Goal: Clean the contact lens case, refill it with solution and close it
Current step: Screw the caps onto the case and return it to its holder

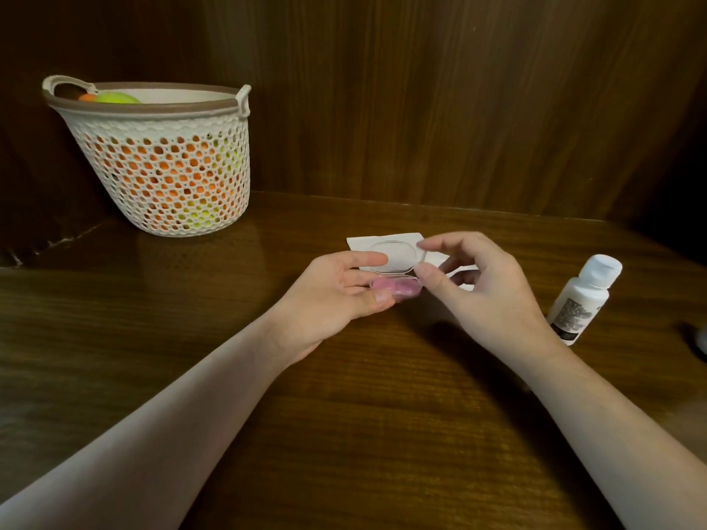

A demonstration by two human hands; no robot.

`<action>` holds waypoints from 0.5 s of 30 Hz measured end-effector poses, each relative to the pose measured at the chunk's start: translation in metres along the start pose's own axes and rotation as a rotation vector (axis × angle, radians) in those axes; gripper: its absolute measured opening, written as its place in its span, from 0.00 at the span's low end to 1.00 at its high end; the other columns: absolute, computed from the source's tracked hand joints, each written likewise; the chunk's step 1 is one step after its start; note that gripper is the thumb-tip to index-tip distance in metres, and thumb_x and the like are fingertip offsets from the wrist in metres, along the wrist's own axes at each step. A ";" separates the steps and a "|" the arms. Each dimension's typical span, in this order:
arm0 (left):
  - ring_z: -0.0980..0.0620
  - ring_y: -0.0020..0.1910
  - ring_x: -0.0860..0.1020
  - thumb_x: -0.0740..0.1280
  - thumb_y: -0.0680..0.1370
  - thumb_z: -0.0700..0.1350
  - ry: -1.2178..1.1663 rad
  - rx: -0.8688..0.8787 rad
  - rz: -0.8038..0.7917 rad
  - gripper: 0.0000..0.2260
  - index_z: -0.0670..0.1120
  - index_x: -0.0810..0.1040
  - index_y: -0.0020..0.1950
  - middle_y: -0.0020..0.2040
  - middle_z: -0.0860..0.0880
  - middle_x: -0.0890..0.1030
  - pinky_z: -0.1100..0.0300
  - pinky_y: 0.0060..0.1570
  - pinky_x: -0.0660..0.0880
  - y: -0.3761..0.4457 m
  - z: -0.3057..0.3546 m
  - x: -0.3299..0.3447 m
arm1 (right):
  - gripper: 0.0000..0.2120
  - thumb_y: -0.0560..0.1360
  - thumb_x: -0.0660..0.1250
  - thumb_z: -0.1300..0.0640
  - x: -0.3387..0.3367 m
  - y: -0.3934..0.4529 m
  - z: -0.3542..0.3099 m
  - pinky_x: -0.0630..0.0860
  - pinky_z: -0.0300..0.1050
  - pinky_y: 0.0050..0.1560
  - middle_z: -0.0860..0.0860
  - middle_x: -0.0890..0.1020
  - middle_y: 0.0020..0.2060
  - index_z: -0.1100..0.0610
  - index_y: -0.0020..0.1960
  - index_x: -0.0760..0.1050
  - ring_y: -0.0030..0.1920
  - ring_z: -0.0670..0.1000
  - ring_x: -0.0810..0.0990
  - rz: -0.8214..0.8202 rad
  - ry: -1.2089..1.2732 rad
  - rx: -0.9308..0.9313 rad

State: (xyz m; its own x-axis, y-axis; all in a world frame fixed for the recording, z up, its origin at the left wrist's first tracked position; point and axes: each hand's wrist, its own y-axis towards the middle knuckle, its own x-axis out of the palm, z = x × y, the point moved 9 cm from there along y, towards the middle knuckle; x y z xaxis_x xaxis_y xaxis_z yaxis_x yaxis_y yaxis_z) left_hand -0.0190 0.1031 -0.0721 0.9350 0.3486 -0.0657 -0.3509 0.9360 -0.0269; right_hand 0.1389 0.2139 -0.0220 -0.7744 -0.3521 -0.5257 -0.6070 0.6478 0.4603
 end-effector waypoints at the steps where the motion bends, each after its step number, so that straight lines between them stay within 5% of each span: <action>1: 0.50 0.64 0.85 0.76 0.79 0.36 -0.013 0.001 -0.004 0.26 0.48 0.76 0.75 0.66 0.48 0.85 0.49 0.67 0.81 0.000 0.000 0.001 | 0.16 0.79 0.75 0.46 0.001 0.001 0.005 0.82 0.32 0.46 0.33 0.79 0.61 0.38 0.65 0.78 0.56 0.35 0.80 -0.013 0.027 0.044; 7: 0.49 0.60 0.87 0.75 0.79 0.34 -0.078 0.025 -0.017 0.22 0.51 0.76 0.69 0.60 0.46 0.88 0.55 0.60 0.84 -0.001 0.003 0.002 | 0.41 0.70 0.80 0.38 0.025 -0.006 0.011 0.83 0.36 0.54 0.32 0.77 0.67 0.37 0.79 0.68 0.60 0.37 0.82 -0.262 0.136 0.084; 12: 0.46 0.61 0.87 0.76 0.78 0.34 -0.154 0.053 -0.021 0.31 0.57 0.69 0.73 0.63 0.43 0.87 0.54 0.59 0.84 -0.001 0.005 0.001 | 0.35 0.72 0.82 0.48 0.019 -0.004 0.008 0.83 0.37 0.56 0.36 0.81 0.62 0.39 0.74 0.72 0.58 0.40 0.84 -0.194 0.172 0.044; 15: 0.48 0.63 0.86 0.74 0.80 0.37 -0.129 0.064 -0.027 0.24 0.52 0.75 0.73 0.65 0.44 0.86 0.53 0.61 0.84 -0.003 0.008 0.003 | 0.26 0.73 0.82 0.50 0.017 -0.004 0.007 0.83 0.36 0.53 0.34 0.82 0.59 0.37 0.66 0.76 0.56 0.41 0.85 -0.168 0.189 0.025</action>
State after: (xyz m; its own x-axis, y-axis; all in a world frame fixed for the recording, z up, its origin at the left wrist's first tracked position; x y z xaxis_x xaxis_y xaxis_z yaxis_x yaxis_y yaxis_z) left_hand -0.0143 0.1020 -0.0640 0.9443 0.3229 0.0633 -0.3255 0.9448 0.0367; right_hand 0.1298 0.2101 -0.0376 -0.6844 -0.5745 -0.4490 -0.7269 0.5855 0.3589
